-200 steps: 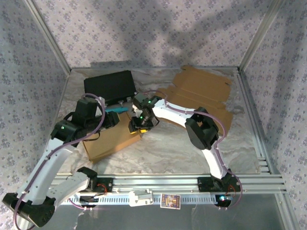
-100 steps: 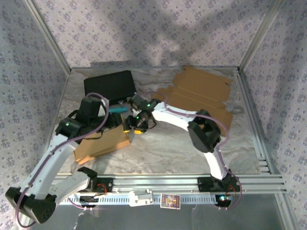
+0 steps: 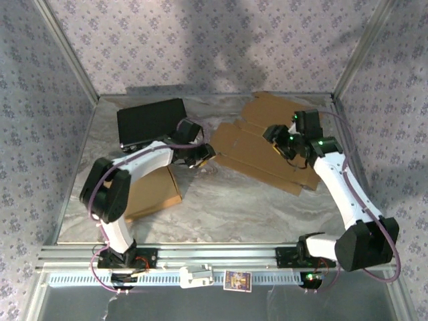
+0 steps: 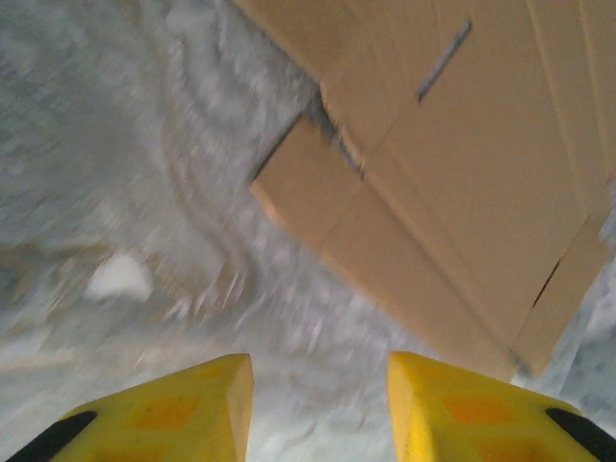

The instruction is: Fold the paper box

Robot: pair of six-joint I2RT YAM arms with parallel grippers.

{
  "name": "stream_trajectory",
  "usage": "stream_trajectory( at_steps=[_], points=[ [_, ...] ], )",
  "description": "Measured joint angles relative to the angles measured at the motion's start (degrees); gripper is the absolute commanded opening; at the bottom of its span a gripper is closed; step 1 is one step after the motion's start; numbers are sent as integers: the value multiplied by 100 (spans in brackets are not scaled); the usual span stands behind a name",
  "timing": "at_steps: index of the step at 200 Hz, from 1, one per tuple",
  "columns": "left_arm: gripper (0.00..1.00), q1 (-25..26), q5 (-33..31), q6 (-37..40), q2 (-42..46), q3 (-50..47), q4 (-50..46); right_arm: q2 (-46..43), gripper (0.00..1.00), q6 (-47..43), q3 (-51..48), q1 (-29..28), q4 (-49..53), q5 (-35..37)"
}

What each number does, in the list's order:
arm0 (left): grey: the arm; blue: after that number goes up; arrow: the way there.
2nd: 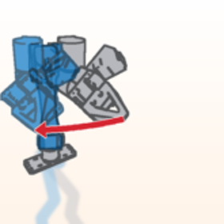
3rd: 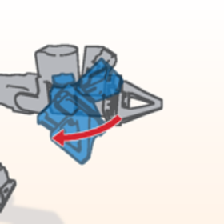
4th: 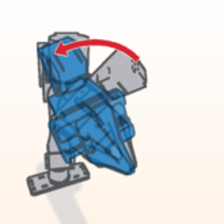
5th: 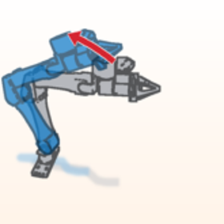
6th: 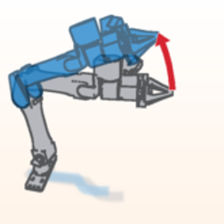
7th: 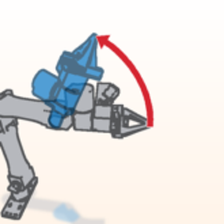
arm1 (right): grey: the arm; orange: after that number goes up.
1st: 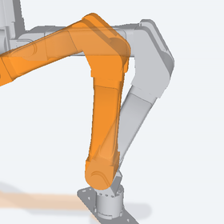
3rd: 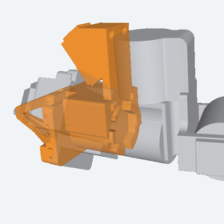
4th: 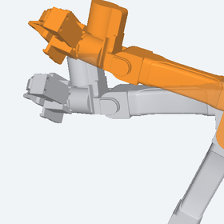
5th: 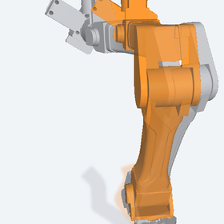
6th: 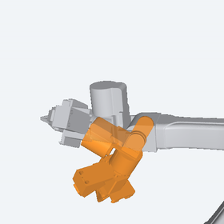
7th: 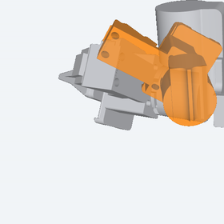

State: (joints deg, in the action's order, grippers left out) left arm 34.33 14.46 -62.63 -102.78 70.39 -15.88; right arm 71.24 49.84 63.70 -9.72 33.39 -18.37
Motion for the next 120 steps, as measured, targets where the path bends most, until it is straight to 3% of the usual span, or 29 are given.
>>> stream_trajectory(
  at_steps=[46, 120],
  points=[
    [43, -9, -352, -920, -990, 254, 1316, -623, 60, 391, -570, 518, -240, -297],
    [38, 11, -673, -1707, -1547, 129, 2710, -1110, 59, 463, -570, 914, -173, -717]
  ],
)
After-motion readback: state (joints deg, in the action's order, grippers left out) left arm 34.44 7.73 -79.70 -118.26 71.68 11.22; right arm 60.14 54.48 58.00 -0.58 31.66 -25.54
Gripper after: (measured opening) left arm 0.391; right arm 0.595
